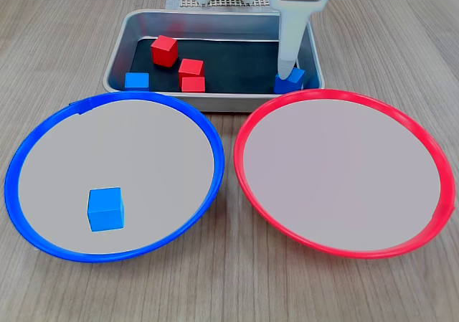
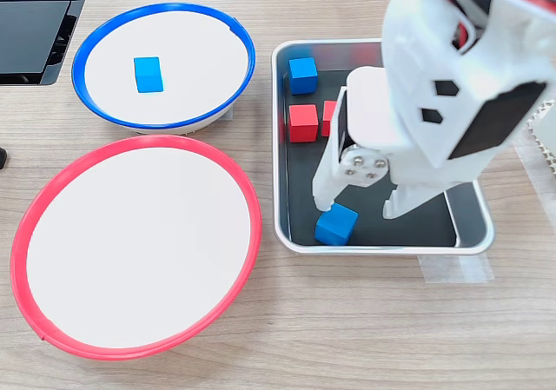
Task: Move six blocks from tray to matching dishes
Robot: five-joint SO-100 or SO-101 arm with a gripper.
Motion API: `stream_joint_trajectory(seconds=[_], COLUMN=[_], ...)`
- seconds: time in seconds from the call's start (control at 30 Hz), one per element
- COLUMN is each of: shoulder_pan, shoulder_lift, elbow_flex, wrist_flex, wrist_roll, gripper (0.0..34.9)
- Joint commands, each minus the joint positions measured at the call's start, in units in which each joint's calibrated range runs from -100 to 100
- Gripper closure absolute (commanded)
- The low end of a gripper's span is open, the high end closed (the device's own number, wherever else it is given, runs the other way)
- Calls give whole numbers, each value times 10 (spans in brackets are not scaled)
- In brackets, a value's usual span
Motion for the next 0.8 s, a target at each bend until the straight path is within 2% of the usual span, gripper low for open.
stream_joint_trajectory(seconds=[0.0, 0.4, 0.43, 0.53, 0.67, 0.77], shoulder_pan=[13, 6, 4, 2, 14, 66], shoulder_lift=[17, 87, 90, 100, 87, 61], elbow_flex=[-23, -70, -75, -91, -125, -185], wrist_flex=[1, -27, -28, -23, 27, 111], wrist_roll=[-18, -19, -19, -18, -1, 28], gripper=[177, 185, 206, 339, 347, 347])
